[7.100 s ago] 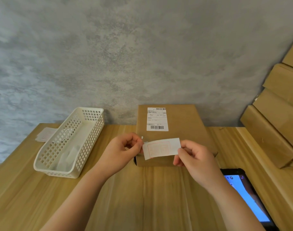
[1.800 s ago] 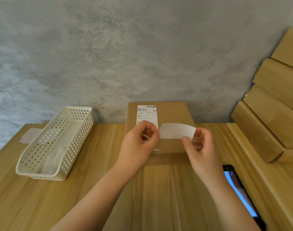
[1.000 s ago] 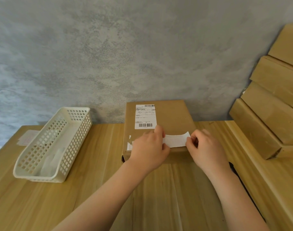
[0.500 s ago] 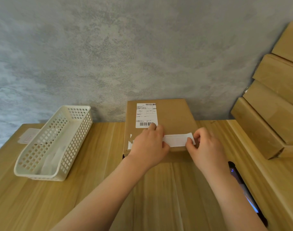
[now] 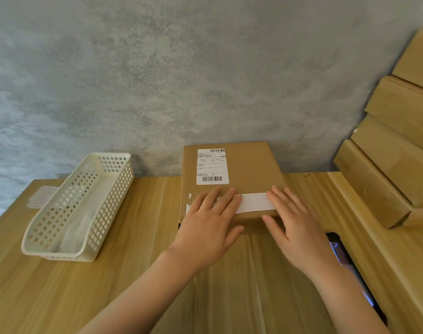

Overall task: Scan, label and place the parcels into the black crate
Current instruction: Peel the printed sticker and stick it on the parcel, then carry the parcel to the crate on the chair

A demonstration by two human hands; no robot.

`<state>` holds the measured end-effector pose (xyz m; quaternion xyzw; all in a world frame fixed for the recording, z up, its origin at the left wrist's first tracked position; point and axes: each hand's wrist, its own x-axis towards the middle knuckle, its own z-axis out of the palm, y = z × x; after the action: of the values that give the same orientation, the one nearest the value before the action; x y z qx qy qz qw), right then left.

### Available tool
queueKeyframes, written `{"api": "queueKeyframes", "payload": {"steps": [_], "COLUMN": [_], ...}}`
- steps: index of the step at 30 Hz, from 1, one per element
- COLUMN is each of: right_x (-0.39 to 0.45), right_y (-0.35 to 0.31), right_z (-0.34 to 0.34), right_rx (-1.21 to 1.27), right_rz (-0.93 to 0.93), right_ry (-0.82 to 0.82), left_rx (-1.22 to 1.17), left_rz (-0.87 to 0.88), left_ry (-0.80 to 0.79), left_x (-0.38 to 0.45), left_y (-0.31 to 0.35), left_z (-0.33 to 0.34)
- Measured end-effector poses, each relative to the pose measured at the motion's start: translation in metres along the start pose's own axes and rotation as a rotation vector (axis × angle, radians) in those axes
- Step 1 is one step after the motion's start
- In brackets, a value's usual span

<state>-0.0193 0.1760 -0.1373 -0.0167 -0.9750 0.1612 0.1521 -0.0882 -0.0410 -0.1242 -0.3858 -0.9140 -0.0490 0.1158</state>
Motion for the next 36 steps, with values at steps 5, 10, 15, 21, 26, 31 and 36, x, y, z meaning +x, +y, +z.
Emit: {"api": "queueKeyframes", "payload": {"steps": [5, 10, 15, 21, 26, 31, 36], "right_x": [-0.002, 0.015, 0.029, 0.028, 0.028, 0.024, 0.024], "right_y": [-0.006, -0.004, 0.010, 0.014, 0.000, -0.026, -0.058], "right_z": [-0.013, -0.026, -0.016, -0.009, -0.019, -0.023, -0.021], "right_rx": [0.255, 0.619, 0.830, 1.073, 1.432, 1.465, 1.514], "right_rz": [0.246, 0.635, 0.874, 0.918, 0.928, 0.845, 0.751], "right_ry": [-0.038, -0.018, -0.198, -0.165, 0.015, 0.124, 0.097], "left_rx": [-0.027, -0.676, -1.146, -1.261, -1.624, -1.832, -1.811], "left_rz": [-0.146, -0.549, -0.946, -0.986, -1.001, -0.936, -0.854], "left_ry": [-0.015, 0.070, 0.016, 0.031, 0.152, 0.298, 0.375], "left_x": [-0.010, -0.007, -0.011, -0.012, -0.019, -0.031, -0.055], "left_y": [-0.016, -0.060, -0.062, -0.053, -0.050, -0.051, -0.065], "left_z": [-0.006, -0.011, -0.003, -0.001, -0.002, -0.015, -0.040]}}
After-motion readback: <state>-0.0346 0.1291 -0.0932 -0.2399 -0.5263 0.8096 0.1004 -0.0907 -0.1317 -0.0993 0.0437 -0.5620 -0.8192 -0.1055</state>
